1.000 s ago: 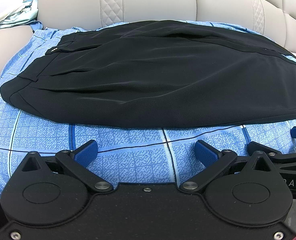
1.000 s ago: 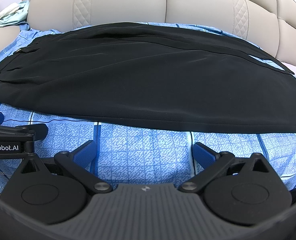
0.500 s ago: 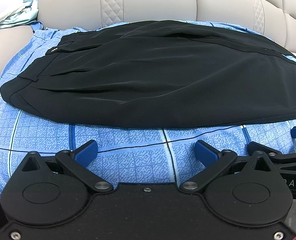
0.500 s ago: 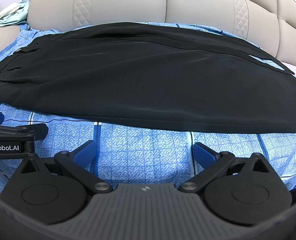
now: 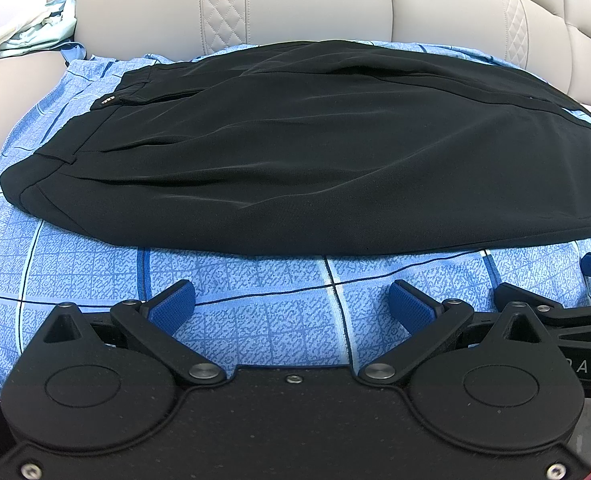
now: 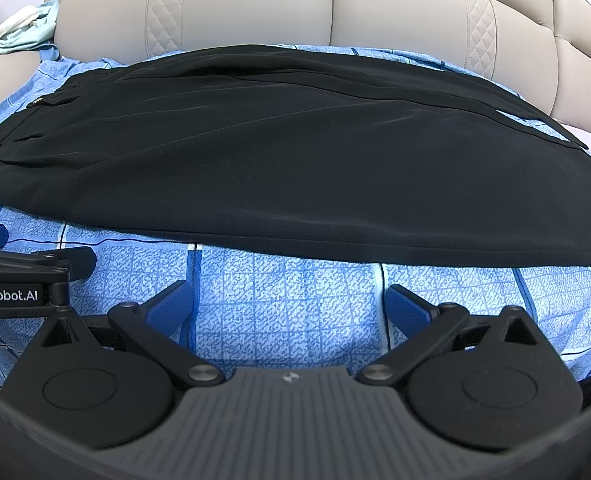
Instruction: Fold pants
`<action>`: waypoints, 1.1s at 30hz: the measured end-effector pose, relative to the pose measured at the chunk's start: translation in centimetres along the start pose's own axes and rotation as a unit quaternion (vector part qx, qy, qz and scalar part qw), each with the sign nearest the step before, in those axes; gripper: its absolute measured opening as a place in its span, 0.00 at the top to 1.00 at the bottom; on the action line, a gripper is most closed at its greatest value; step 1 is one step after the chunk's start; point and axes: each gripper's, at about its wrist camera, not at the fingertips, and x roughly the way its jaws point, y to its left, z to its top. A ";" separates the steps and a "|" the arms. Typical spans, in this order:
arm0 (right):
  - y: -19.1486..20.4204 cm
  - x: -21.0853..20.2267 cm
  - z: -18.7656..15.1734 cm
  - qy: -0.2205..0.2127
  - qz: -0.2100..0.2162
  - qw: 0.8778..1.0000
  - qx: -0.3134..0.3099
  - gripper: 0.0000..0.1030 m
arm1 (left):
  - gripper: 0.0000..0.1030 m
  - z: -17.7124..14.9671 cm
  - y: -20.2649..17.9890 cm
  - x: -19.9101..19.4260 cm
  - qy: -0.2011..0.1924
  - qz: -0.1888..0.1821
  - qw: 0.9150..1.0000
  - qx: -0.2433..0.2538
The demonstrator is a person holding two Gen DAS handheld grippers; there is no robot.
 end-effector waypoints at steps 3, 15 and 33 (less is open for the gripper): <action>0.0 0.0 0.0 0.000 0.000 1.000 0.000 0.00 | 0.00 0.0 0.0 0.0 0.000 0.000 1.000 0.000; 0.0 0.0 0.0 0.000 0.000 1.000 0.000 0.00 | 0.00 0.0 0.0 0.0 0.000 0.000 1.000 0.000; -0.1 0.1 0.3 0.007 0.008 1.000 -0.007 0.00 | 0.00 -0.1 0.0 -0.1 -0.004 0.001 1.000 0.002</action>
